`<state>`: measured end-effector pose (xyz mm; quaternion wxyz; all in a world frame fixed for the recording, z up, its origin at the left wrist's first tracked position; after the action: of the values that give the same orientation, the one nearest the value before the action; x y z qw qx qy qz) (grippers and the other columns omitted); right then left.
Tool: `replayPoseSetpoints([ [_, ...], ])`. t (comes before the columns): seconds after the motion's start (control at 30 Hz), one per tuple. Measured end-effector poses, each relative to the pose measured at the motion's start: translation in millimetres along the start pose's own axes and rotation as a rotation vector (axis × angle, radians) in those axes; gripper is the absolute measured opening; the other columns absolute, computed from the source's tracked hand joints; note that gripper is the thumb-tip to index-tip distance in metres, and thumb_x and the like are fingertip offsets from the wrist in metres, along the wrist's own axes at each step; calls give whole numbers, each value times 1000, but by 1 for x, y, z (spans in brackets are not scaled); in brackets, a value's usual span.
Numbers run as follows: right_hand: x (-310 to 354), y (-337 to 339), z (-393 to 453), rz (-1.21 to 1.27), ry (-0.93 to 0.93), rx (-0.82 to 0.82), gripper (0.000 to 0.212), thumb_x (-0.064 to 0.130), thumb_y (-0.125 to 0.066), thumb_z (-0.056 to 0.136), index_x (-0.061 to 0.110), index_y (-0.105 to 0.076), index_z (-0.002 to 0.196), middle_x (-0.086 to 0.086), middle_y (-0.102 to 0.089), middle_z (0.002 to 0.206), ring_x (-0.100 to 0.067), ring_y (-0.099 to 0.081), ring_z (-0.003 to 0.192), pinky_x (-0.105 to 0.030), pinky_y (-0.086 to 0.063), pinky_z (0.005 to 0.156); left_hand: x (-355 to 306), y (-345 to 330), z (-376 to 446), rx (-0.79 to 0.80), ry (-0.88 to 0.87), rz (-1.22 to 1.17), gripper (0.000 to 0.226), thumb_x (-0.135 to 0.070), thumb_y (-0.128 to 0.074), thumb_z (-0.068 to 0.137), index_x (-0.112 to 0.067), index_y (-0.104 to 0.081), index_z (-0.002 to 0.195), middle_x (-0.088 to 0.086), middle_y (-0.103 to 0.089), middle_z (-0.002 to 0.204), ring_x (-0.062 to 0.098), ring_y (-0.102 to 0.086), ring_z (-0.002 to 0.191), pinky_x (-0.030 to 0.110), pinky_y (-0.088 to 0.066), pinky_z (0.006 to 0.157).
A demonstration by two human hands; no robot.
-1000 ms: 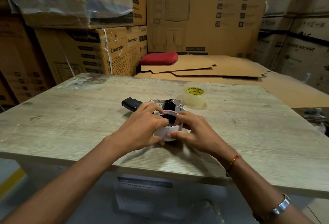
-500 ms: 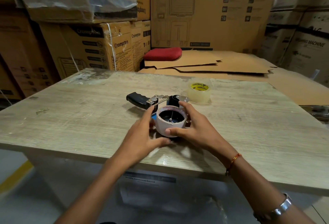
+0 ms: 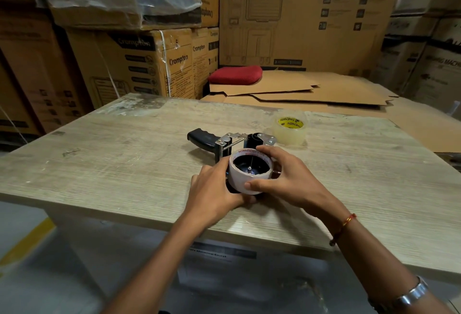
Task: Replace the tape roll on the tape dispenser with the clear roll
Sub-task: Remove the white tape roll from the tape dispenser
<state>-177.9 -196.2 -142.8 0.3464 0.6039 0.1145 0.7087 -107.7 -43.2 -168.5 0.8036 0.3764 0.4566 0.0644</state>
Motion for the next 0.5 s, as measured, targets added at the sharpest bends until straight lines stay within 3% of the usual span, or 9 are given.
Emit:
replayPoseSetpoints([
  [0.1, -1, -1, -1, 68, -4, -15, 88, 41, -90, 61, 24, -53, 139, 8, -64, 126, -7, -62, 115, -37, -53, 100, 3, -2, -2, 20, -6, -39, 90, -67, -78, 51, -56, -40, 132, -25, -60, 103, 18, -57, 108, 47, -48, 92],
  [0.27, 9, -7, -1, 132, -14, -72, 73, 55, -84, 61, 38, -54, 126, 19, -63, 119, 4, -63, 104, -26, -56, 90, 5, 2, -1, 46, 56, -301, 96, -63, -86, 50, -60, -39, 134, -7, -59, 122, 25, -54, 119, 49, -51, 97],
  [0.4, 17, -20, -3, 57, 1, -3, 99, 56, -84, 63, 27, -41, 147, 17, -56, 129, -4, -57, 117, -25, -48, 99, 5, 4, -3, 42, 41, -218, 98, -56, -86, 51, -60, -36, 135, -3, -57, 118, 26, -55, 113, 48, -52, 94],
  [0.5, 18, -20, -2, -5, 20, -12, 99, 53, -85, 65, 22, -41, 148, 12, -56, 128, -6, -56, 118, -22, -46, 98, 4, 3, -4, 63, 33, -139, 102, -59, -82, 51, -58, -31, 139, -8, -58, 110, 24, -53, 112, 48, -49, 95],
])
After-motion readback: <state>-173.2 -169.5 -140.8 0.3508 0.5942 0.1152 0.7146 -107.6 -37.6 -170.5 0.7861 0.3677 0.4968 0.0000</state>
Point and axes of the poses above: each hand's wrist, its own z-axis towards the middle knuckle, its own y-axis out of the back of the hand, x = y × z, the point moved 7 cm from there along z, towards the middle knuckle
